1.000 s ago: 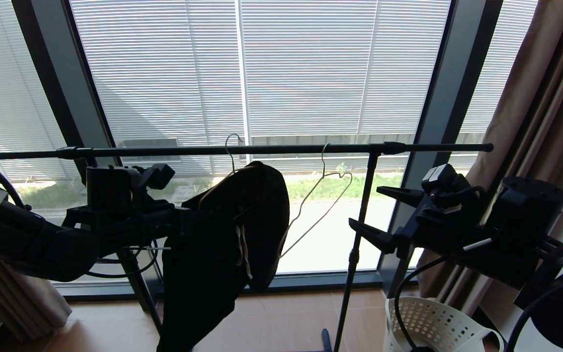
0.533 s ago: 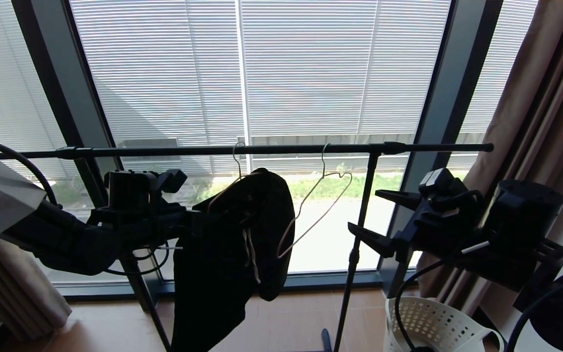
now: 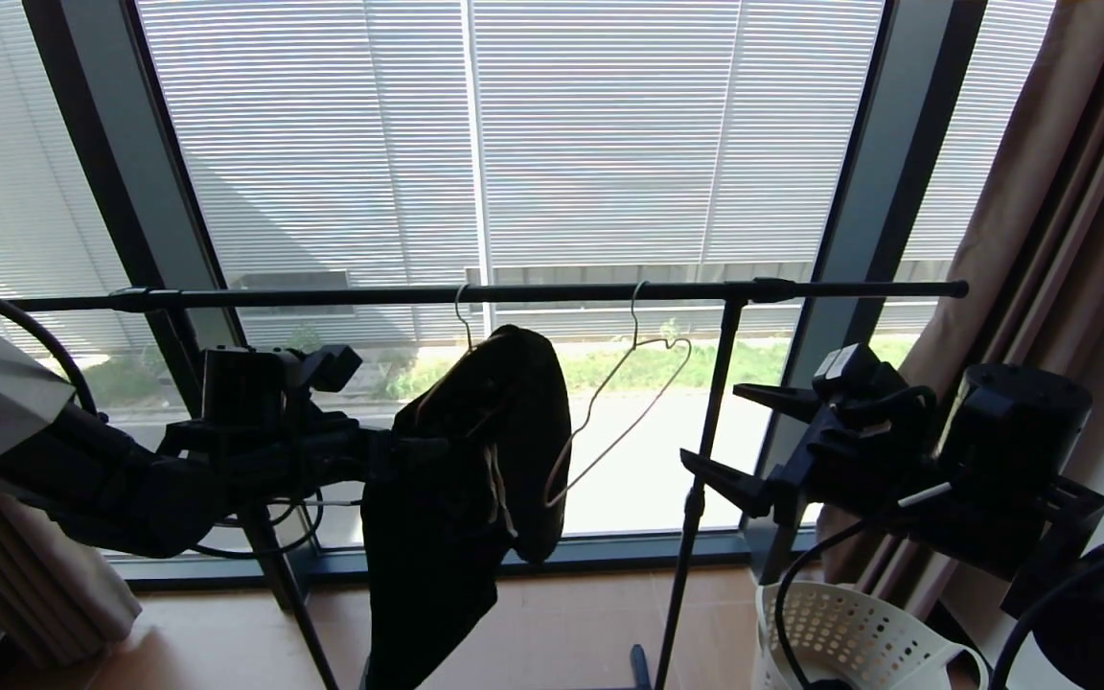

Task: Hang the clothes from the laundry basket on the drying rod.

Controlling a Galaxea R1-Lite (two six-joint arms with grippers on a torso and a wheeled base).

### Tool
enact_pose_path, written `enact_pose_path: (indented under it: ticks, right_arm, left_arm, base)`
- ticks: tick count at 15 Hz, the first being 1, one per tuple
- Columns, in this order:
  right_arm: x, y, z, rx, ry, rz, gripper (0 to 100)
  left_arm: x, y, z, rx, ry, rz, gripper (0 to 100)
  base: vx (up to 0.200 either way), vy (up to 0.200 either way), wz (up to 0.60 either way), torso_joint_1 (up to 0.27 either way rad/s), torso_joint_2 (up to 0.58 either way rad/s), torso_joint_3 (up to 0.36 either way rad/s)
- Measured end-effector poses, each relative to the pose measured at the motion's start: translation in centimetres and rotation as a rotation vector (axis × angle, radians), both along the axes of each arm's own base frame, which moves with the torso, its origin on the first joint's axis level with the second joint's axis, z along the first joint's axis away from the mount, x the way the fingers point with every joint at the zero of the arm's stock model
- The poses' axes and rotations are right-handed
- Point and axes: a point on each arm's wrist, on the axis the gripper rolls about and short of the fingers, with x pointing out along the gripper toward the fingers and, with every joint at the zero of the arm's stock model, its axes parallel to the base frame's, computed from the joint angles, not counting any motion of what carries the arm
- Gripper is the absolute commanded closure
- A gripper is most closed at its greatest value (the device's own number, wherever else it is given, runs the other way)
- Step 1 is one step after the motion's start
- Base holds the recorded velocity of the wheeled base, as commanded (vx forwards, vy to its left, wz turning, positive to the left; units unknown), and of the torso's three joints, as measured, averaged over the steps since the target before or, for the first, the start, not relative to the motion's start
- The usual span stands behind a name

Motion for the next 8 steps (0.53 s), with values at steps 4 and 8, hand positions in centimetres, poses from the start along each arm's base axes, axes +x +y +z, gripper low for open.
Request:
enact_pose_path:
  ticks: [4,8]
  right_arm:
    - [-2.8,-1.1,0.9,0.014,-0.085,-0.001,0]
    - [-8.7,-3.2,1.6,0.015,-0.101,-0.008,0]
  left_arm:
    - [-4.9,0.5,3.1,-0.004,-0.051,-0.006,0]
    - [-13.1,1.9,6.6,-0.005,-0.171,0.029,0]
  base:
    - [0.0,0.0,0.0,0.0,0.0,0.0]
    - [0.0,0.0,0.0,0.0,0.0,0.0]
